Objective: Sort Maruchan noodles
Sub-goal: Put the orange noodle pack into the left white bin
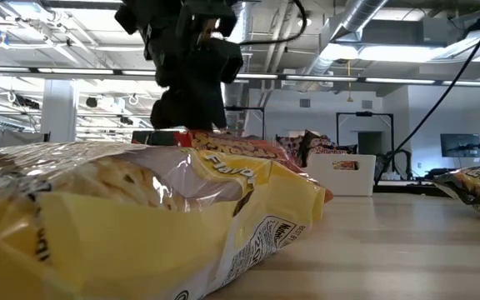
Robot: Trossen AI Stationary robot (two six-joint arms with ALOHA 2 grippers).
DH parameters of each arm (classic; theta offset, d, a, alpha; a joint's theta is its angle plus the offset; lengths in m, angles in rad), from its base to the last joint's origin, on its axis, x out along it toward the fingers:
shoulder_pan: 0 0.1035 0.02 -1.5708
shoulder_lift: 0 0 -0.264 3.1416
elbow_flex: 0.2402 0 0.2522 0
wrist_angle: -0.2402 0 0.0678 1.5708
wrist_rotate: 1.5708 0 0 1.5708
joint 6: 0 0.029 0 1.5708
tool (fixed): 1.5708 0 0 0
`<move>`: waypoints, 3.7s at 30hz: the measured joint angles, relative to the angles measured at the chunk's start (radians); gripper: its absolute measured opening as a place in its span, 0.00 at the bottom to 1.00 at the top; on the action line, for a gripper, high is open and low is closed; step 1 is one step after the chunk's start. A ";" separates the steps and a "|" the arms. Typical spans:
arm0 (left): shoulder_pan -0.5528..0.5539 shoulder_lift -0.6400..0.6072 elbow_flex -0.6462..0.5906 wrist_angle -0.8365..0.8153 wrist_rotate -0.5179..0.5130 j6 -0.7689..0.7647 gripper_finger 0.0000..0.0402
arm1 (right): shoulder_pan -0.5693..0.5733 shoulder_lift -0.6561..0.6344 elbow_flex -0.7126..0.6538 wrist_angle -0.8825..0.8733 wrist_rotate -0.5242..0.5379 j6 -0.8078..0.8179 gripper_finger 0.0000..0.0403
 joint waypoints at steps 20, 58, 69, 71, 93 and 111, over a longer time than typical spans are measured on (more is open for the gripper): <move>0.021 0.147 0.000 0.103 0.234 -0.052 0.44 | 0.000 0.001 0.000 0.000 -0.001 0.001 0.34; 0.023 0.124 0.000 0.190 0.229 0.034 0.00 | 0.000 0.000 0.000 0.014 0.000 0.001 0.34; 0.042 -0.010 0.001 0.000 0.180 0.141 0.00 | 0.000 0.003 0.000 0.016 0.000 0.001 0.34; 0.047 -0.038 0.001 -0.040 0.158 0.163 0.00 | 0.000 0.009 0.000 0.015 0.000 0.001 0.34; 0.222 -0.177 0.002 -0.480 -0.040 0.533 0.00 | -0.002 0.042 0.000 0.061 0.010 0.001 0.34; 0.415 -0.304 0.002 -0.547 -0.101 0.783 0.00 | -0.001 0.042 0.000 0.111 0.085 0.045 0.34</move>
